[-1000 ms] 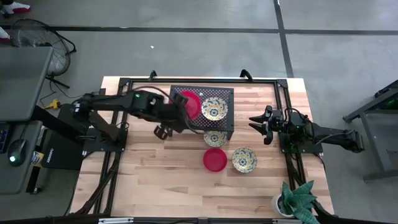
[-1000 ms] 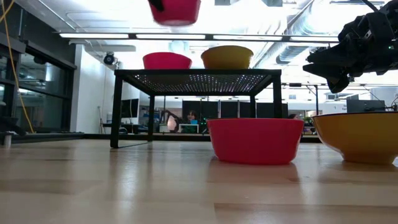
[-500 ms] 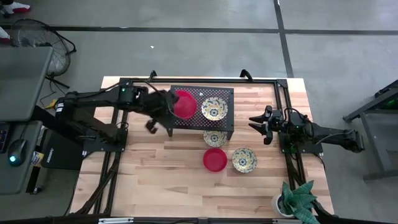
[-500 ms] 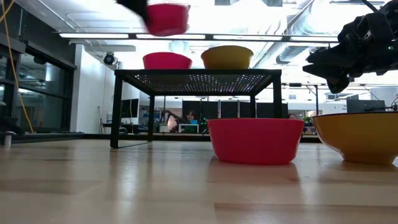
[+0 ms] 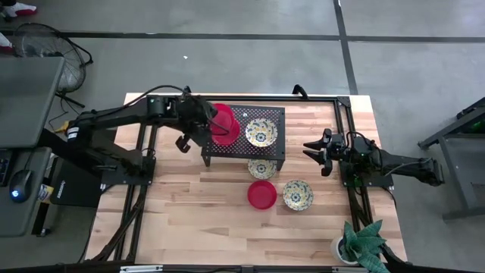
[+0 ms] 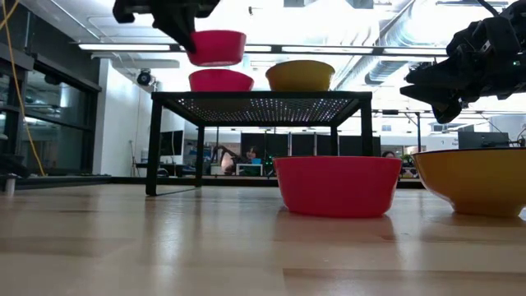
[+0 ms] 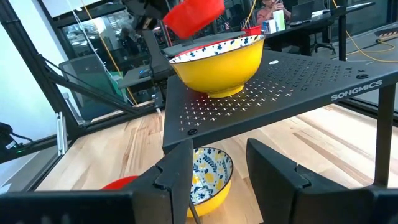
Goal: Pick & Place Mini bowls
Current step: Stack the top red bowl on the red bowl on the shelf
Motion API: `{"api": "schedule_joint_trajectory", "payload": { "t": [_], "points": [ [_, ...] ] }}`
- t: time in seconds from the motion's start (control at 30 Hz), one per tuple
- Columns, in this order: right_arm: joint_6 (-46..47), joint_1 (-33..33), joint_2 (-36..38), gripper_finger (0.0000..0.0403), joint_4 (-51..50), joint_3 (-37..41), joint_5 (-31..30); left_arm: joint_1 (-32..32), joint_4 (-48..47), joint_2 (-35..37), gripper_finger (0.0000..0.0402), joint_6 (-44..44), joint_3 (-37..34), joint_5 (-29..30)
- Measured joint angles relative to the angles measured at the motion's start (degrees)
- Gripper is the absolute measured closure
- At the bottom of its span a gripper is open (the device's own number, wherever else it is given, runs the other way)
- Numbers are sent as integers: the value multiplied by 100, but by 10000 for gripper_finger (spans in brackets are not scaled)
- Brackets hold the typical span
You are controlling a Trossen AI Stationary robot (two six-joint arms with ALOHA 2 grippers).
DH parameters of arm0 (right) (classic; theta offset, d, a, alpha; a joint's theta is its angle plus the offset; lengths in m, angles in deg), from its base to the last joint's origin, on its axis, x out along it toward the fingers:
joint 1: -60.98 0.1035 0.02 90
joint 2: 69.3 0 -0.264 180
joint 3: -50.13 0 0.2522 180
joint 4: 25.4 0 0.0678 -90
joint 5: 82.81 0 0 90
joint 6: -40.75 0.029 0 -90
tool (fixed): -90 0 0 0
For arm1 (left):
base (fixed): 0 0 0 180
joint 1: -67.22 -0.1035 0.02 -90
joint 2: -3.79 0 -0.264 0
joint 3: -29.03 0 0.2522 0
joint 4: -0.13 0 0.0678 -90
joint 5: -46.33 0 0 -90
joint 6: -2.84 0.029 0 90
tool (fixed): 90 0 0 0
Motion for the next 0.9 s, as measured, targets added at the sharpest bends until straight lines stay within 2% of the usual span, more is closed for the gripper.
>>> {"api": "schedule_joint_trajectory", "payload": {
  "t": [0.1,0.27,0.5,0.9],
  "points": [
    [0,1,0,265,0,0,0,-95,-41,-1,401,329,3,-94],
    [-2,-1,-2,265,0,0,0,-186,-56,-140,401,800,2,-572],
    [-2,1,-2,265,0,0,0,-379,-19,-269,401,1218,6,-716],
    [-1,-1,-2,265,0,0,0,-640,-123,-446,401,1350,13,-1041]
  ]
}}
